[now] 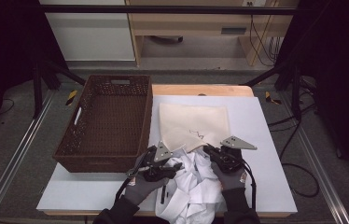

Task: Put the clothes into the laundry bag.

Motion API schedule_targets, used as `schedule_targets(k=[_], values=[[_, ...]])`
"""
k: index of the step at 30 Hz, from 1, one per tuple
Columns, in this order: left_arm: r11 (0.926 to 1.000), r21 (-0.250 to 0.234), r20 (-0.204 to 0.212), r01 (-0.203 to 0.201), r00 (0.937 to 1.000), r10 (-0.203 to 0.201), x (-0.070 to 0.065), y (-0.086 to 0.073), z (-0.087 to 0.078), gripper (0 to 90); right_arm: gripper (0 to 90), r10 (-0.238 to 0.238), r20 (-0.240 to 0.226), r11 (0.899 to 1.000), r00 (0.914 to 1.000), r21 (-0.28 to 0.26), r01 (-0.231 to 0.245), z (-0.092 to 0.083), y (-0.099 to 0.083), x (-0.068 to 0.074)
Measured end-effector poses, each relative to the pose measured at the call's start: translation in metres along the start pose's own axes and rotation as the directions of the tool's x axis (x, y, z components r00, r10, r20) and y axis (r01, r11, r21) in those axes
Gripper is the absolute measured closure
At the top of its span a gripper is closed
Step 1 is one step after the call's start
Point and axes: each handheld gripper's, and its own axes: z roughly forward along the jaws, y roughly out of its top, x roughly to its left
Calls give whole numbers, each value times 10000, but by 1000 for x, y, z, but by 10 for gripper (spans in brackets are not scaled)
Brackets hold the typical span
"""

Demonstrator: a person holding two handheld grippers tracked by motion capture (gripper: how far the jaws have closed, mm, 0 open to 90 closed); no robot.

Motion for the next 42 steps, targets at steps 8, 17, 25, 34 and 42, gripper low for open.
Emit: schedule_targets(k=[8, 17, 25, 34, 42], values=[[9994, 330, 253, 58, 9997, -66, -3, -8, 13, 846, 878, 19, -30, 10000, 10000, -16, -19, 0, 0, 0], [9957, -719, 1352, -577, 9886, 670, -39, 17, 8, 853, 878, 8, -19, 10000, 10000, -27, -8, 1, 0, 1], [9901, 329, 1009, -1367, 9860, 1328, -62, 33, 51, 853, 879, 102, -52, 9999, 9999, -133, -103, -2, 1, -2], [9959, 281, 373, -858, 9957, 847, -38, 31, 72, 846, 879, 178, -75, 9994, 9998, -285, -180, -6, 3, -4], [9986, -322, 753, -410, 9962, 433, -38, 29, 48, 628, 878, 162, -66, 9996, 9998, -217, -163, -5, 1, -5]])
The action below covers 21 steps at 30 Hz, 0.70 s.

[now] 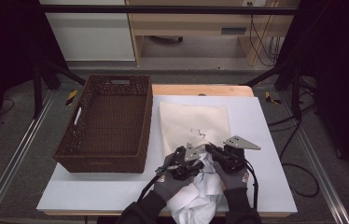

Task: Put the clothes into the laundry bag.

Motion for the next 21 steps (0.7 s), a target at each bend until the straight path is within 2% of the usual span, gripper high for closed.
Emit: schedule_targets(k=[2, 4, 9, 13, 15, 17, 21], values=[[9998, -202, 46, 55, 10000, -55, -1, -1, -15, 547, 878, -9, -3, 10000, 10000, 9, 9, 0, 0, 0], [9991, -387, 95, 172, 9998, -169, -1, -4, -30, 513, 878, -19, -6, 10000, 10000, 14, 19, 0, 0, 1], [9972, -641, 59, 372, 9993, -369, 3, -18, -64, 452, 878, -49, 11, 10000, 10000, 63, 49, 0, 0, 2], [9958, -766, -1, 497, 9988, -499, 4, -30, -81, 424, 878, -56, -3, 10000, 10000, 78, 56, 1, 0, 2], [9967, -688, -222, 439, 9987, -456, 5, -38, -88, 420, 878, -62, 11, 9999, 10000, 104, 62, 1, -1, 3], [9963, -636, -437, 582, 9972, -611, 7, -46, -90, 409, 878, -41, 5, 9999, 10000, 91, 41, 0, 0, 3], [9947, -322, -455, 974, 9941, -988, 14, -56, -81, 402, 878, -70, 3, 9999, 10000, 110, 70, 1, -1, 3]])
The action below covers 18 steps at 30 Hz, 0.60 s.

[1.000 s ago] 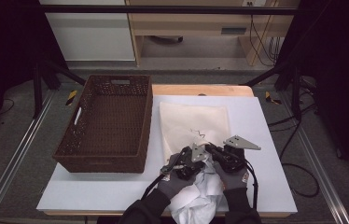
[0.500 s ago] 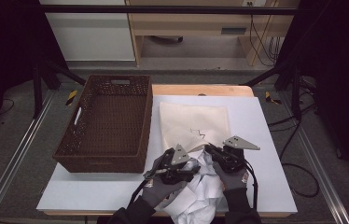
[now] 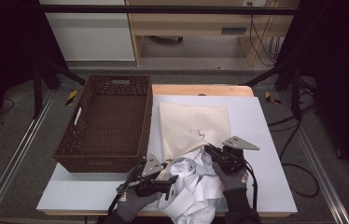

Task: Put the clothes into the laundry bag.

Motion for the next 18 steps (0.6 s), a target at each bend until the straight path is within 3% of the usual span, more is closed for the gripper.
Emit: schedule_targets(k=[2, 6, 8, 13, 18], values=[[9997, 134, 190, 209, 9996, -211, 3, -2, 10, 405, 878, 8, -12, 10000, 10000, -17, -8, 0, 0, 0], [9992, 322, 227, 251, 9994, -258, 4, -5, 24, 442, 878, 15, -27, 10000, 10000, 11, -15, 0, 0, 0], [9990, 370, 144, 243, 9996, -248, 5, -6, 25, 489, 878, 20, -34, 10000, 10000, 2, -20, 0, 0, 0], [9996, 267, -10, 40, 10000, -40, 3, -5, 20, 736, 878, 30, -38, 10000, 10000, -8, -30, 1, -1, 0], [9997, 225, 206, -133, 9997, 129, -3, -6, 21, 787, 878, 39, -32, 10000, 10000, -4, -39, 1, -1, -1]])
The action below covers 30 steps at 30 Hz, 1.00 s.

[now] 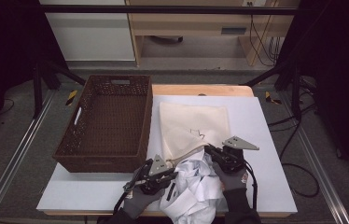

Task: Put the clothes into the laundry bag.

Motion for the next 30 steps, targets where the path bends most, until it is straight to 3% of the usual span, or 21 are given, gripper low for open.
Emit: schedule_targets(k=[3, 5, 7, 8, 11, 14, 16, 20, 24, 30], values=[[9997, 23, 311, 231, 9992, -231, 0, -2, 6, 773, 878, -39, -2, 10000, 10000, 21, 39, 0, 0, 0], [9994, 128, 373, 309, 9988, -314, -1, -3, 12, 681, 878, -21, -15, 10000, 10000, 29, 22, 1, 0, 1], [9993, 234, 459, 281, 9985, -291, -2, -2, 19, 670, 878, -61, -10, 10000, 10000, 50, 61, 2, 0, 2], [9993, 246, 775, 293, 9965, -311, -2, 0, 22, 708, 878, -80, -1, 9999, 10000, 67, 80, 2, 0, 2], [9998, 211, 776, -23, 9970, 6, -8, 10, 29, 832, 878, -77, 6, 9999, 10000, 84, 77, 3, 0, 3], [9968, 577, 277, -548, 9982, 533, -16, 18, 37, 873, 878, -28, -2, 10000, 10000, 59, 28, 3, -1, 2], [9953, 719, 23, -653, 9979, 653, -17, 23, 39, 878, 879, -30, -20, 10000, 10000, 57, 30, 3, -1, 2], [9960, 844, -288, -278, 9991, 304, -11, 34, 49, 880, 879, -90, 15, 10000, 10000, 36, 90, 2, 0, 3], [9932, 1141, -629, -221, 9976, 295, -7, 43, 61, 880, 879, -38, 21, 10000, 10000, -78, 38, 0, 2, 2], [9897, 1385, -752, -359, 9961, 467, -4, 45, 71, 877, 879, -27, 29, 9996, 10000, -284, 28, -5, 4, 2]])
